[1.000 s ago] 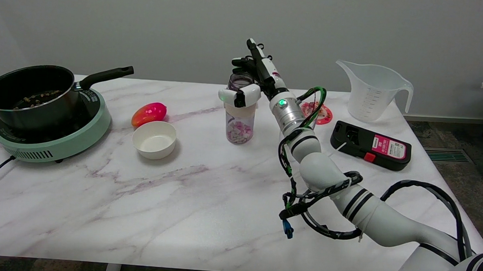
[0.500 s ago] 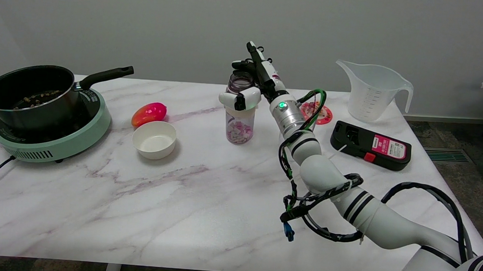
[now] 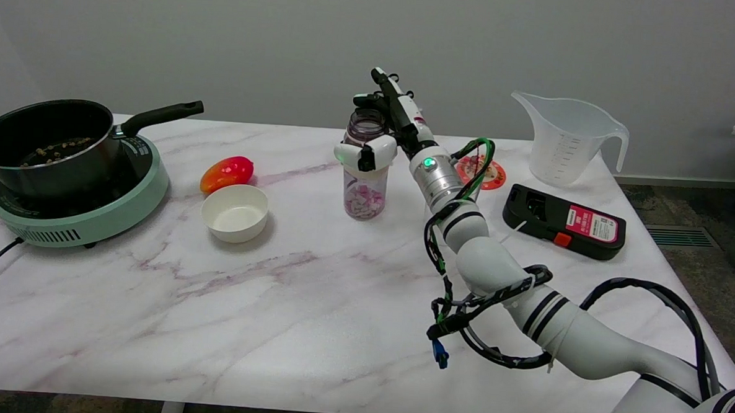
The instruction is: Pick up the bottle.
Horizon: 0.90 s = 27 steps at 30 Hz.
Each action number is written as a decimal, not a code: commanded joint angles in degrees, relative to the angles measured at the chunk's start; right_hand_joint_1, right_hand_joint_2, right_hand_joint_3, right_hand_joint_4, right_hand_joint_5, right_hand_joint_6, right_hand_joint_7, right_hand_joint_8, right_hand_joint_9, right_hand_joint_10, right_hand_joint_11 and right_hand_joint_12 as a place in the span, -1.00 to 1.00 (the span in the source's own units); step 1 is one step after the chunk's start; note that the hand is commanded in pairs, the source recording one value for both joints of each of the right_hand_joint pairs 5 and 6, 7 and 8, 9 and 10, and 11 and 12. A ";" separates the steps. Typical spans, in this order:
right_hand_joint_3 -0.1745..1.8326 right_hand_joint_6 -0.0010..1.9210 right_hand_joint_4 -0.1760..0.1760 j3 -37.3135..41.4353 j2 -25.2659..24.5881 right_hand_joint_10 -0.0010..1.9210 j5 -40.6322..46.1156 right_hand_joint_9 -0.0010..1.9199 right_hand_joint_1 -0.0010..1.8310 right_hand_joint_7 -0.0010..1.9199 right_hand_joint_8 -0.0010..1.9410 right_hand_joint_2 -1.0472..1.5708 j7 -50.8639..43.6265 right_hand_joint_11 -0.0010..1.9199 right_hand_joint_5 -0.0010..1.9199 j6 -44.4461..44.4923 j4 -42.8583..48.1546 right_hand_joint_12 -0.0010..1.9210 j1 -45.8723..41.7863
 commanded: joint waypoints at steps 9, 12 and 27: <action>0.64 -0.87 0.00 0.21 0.05 -0.45 0.03 -0.45 0.35 -0.50 -0.50 -0.59 0.21 -0.63 -0.87 -0.55 -1.28 -0.63 0.93; 0.65 -0.87 0.00 0.24 0.13 -0.45 0.03 -0.45 0.35 -0.51 -0.51 -0.59 0.21 -0.63 -0.87 -0.43 -1.28 -0.63 1.09; 0.65 -0.88 0.00 0.45 0.51 -0.47 -0.45 -0.47 0.34 -0.56 -0.56 -0.63 0.21 -0.63 -0.88 -0.02 -0.83 -0.63 1.57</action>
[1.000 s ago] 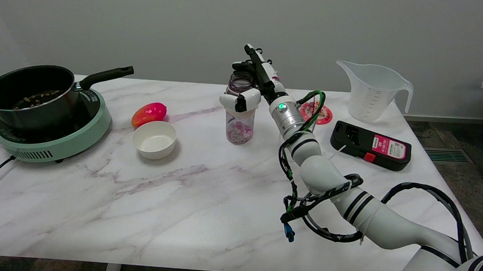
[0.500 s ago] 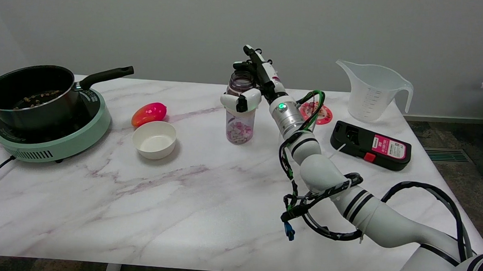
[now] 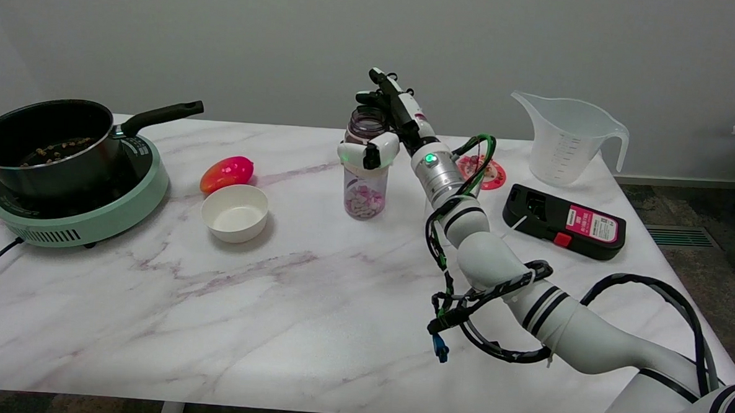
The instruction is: Pick up the bottle.
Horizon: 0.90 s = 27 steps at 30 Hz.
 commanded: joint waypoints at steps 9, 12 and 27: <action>0.64 -0.88 0.00 0.26 0.94 -0.48 -0.46 -0.48 0.34 -0.56 -0.57 -0.64 0.05 -0.62 -0.88 0.46 0.65 -0.62 0.70; 0.64 -0.88 0.00 0.34 0.97 -0.48 -0.46 -0.48 0.34 -0.57 -0.57 -0.64 0.05 -0.62 -0.88 0.46 0.73 -0.62 0.81; 0.66 -0.83 0.00 0.10 1.13 -0.49 -0.46 -0.49 0.33 -0.57 -0.58 -0.67 0.69 -0.63 -0.83 -0.02 -3.50 -0.63 1.50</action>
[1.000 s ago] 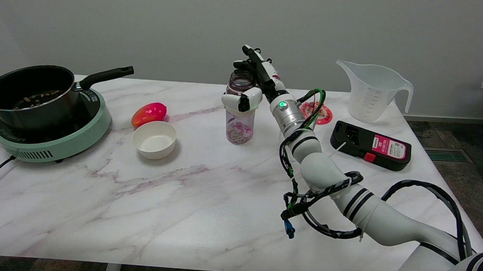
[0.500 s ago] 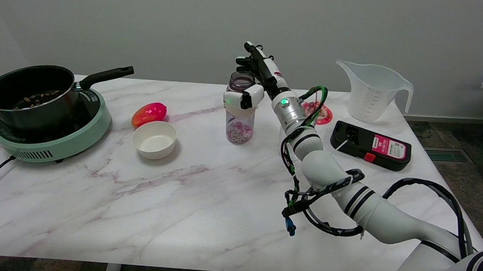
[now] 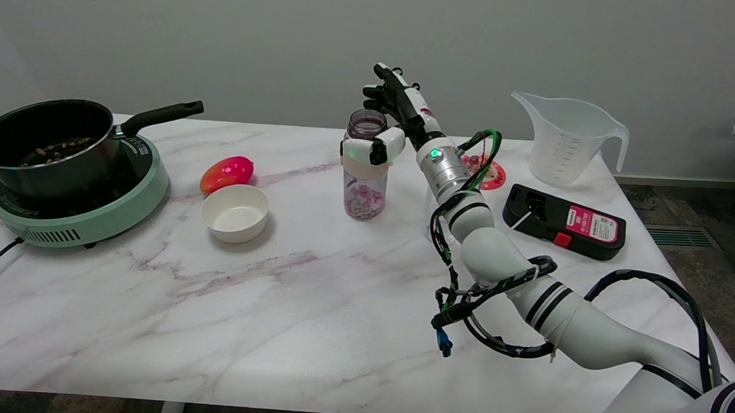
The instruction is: Pick up the bottle.
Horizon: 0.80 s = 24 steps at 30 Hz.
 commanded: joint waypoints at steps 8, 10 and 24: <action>0.68 -0.82 0.00 -0.59 0.11 -0.52 -0.07 -0.52 0.32 -0.59 -0.59 -0.71 0.77 -0.64 -0.82 -0.45 -6.53 -0.64 2.01; 0.67 -0.82 0.00 -1.04 0.03 -0.52 -0.07 -0.52 0.32 -0.59 -0.59 -0.71 1.76 -0.65 -0.82 -0.53 -7.29 -0.65 2.20; 0.66 -0.83 0.00 -2.43 -0.29 -0.52 -0.07 -0.52 0.32 -0.59 -0.59 -0.72 3.51 -0.65 -0.83 -0.53 -8.78 -0.65 2.51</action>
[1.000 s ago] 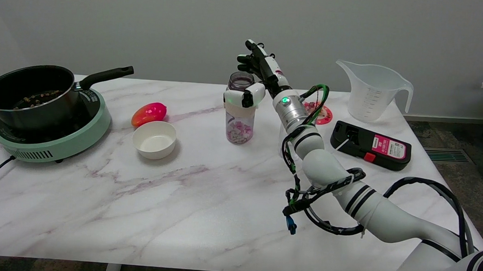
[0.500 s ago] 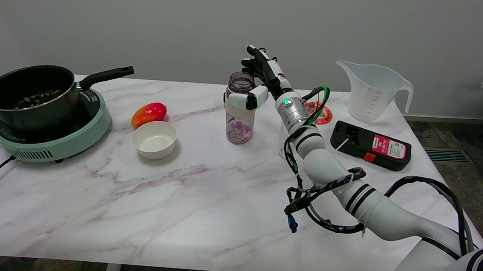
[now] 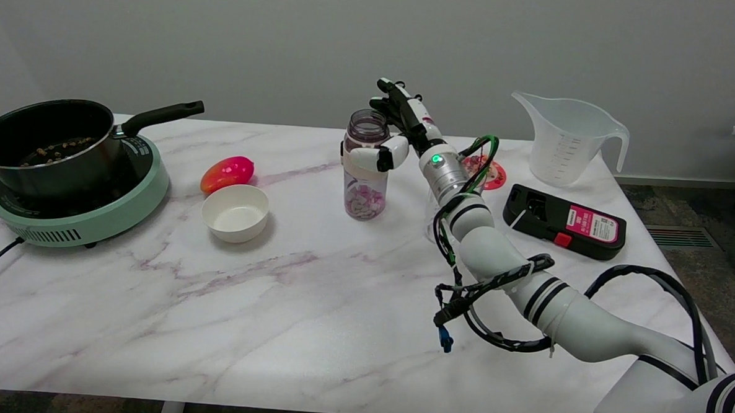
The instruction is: Pick up the bottle.
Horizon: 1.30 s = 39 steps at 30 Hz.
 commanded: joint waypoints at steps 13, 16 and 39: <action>0.63 -0.84 0.00 -1.58 -0.37 -0.52 -0.12 -0.52 0.32 -0.59 -0.59 -0.72 1.63 -0.64 -0.84 0.36 -0.95 -0.64 0.50; 0.63 -0.84 0.00 -1.13 0.03 -0.52 -1.97 -0.52 0.32 -0.59 -0.59 -0.72 1.63 -0.64 -0.84 0.46 0.14 -0.64 0.42; 0.60 -0.92 0.00 -0.09 2.18 -0.52 -5.20 -0.52 0.32 -0.60 -0.61 -0.72 0.67 -0.61 -0.92 1.18 5.02 -0.61 0.42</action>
